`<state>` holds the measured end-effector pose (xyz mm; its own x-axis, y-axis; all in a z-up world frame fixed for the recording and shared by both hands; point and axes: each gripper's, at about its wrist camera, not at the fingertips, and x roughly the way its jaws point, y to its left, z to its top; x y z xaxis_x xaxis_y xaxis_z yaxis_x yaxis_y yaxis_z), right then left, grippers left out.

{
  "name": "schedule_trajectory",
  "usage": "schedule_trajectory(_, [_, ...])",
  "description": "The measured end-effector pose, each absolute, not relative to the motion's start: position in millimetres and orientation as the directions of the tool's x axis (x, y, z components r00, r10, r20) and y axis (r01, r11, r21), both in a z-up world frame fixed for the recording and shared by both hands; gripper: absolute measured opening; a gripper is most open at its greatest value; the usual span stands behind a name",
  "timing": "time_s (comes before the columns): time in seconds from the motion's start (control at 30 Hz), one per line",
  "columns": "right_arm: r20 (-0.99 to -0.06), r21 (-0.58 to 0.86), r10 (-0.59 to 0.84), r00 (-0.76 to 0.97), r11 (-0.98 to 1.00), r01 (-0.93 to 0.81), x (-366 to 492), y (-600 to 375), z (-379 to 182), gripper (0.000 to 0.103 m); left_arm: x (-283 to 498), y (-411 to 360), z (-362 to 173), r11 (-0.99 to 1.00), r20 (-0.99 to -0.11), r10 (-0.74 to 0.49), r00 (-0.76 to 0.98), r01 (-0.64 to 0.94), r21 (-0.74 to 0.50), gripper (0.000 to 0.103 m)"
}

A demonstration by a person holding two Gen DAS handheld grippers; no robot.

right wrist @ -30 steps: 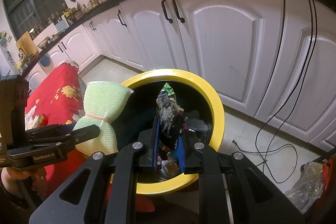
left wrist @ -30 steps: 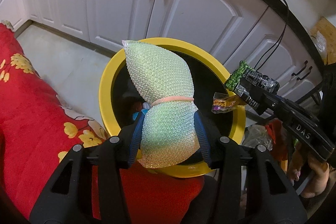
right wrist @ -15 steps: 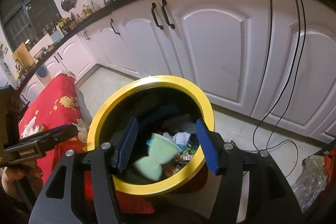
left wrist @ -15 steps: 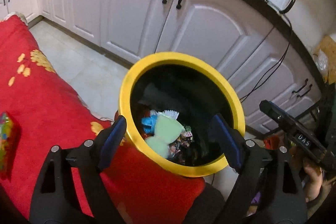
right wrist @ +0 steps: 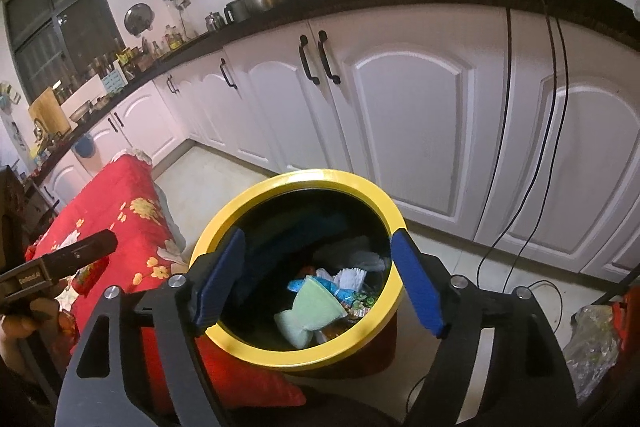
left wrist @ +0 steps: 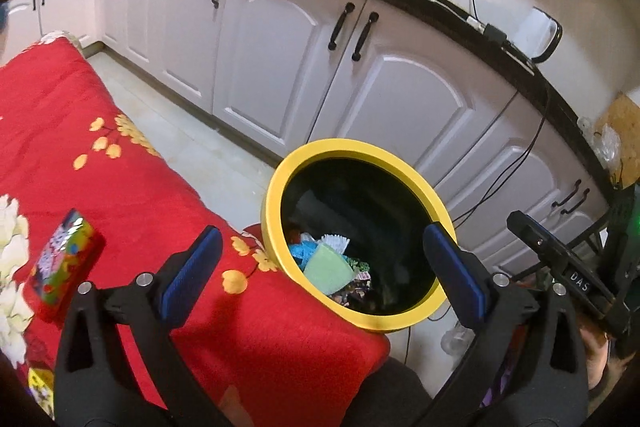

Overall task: Collect trash
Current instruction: 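Move both tools back from the bin over the table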

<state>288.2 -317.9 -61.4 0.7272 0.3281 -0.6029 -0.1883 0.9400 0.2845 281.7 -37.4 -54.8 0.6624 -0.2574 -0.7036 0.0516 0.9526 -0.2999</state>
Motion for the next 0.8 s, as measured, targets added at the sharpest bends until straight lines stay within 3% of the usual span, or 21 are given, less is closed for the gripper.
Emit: schedule_trajectory(0.8, [-0.54,0.251,0.329,0.775,0.942,-0.224,247.9,-292.7,-21.8,0.089,229.7,-6.8,-19.8,0.955,-0.637,-0.231,0.735,0.045,-0.293,0.092])
